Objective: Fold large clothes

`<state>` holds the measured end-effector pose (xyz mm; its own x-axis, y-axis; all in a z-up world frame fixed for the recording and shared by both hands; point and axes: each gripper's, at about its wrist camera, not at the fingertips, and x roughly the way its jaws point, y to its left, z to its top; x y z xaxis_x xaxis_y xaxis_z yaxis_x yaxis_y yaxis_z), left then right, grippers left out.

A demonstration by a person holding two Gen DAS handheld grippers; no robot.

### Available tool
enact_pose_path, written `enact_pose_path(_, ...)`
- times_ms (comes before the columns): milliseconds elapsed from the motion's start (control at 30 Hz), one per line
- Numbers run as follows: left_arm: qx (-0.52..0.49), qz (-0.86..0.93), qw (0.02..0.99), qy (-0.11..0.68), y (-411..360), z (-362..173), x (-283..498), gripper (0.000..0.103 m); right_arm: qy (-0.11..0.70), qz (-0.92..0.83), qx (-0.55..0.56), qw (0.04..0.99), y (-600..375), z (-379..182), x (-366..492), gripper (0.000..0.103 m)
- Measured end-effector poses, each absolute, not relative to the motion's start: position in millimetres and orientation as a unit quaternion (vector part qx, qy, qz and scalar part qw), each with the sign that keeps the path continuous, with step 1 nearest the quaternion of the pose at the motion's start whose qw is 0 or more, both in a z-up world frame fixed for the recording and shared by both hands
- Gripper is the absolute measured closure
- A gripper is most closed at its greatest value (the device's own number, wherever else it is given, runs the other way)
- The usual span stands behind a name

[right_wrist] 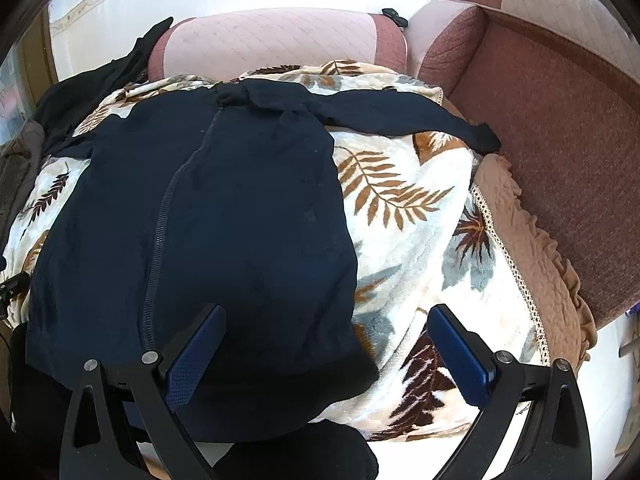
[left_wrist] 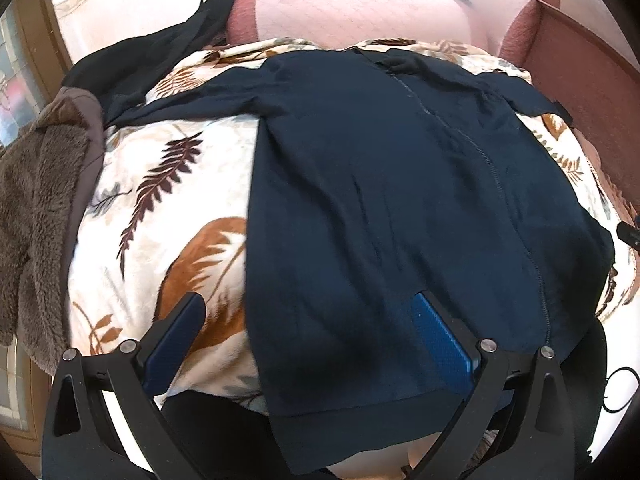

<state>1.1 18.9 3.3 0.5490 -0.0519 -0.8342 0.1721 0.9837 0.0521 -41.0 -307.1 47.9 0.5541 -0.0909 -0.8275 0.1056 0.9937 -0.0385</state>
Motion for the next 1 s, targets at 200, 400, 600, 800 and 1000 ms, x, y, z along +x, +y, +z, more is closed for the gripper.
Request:
enact_pose_path(200, 0.072, -0.074, 0.878, 0.467, 3, 6, 3, 0.0, 0.467, -0.05, 0.009, 0.883, -308, 46, -39, 0.002)
enact_pose_path(400, 0.087, -0.076, 0.875, 0.47, -7, 2, 1, 0.0, 0.463, -0.048, 0.004, 0.885, -309, 46, -40, 0.002)
enact_pose_path(600, 0.09, -0.075, 0.876, 0.469, -9, 2, 0, 0.0, 0.464, -0.049, 0.006, 0.884, -311, 46, -40, 0.002)
enact_pose_path(800, 0.089, -0.075, 0.875, 0.469, -9, 1, -1, 0.0, 0.463, -0.048, 0.002, 0.885, -310, 49, -41, 0.002)
enact_pose_path(1000, 0.089, -0.074, 0.875, 0.47, -7, 0, -1, 0.0, 0.464, -0.045, -0.005, 0.884, -305, 50, -37, 0.002)
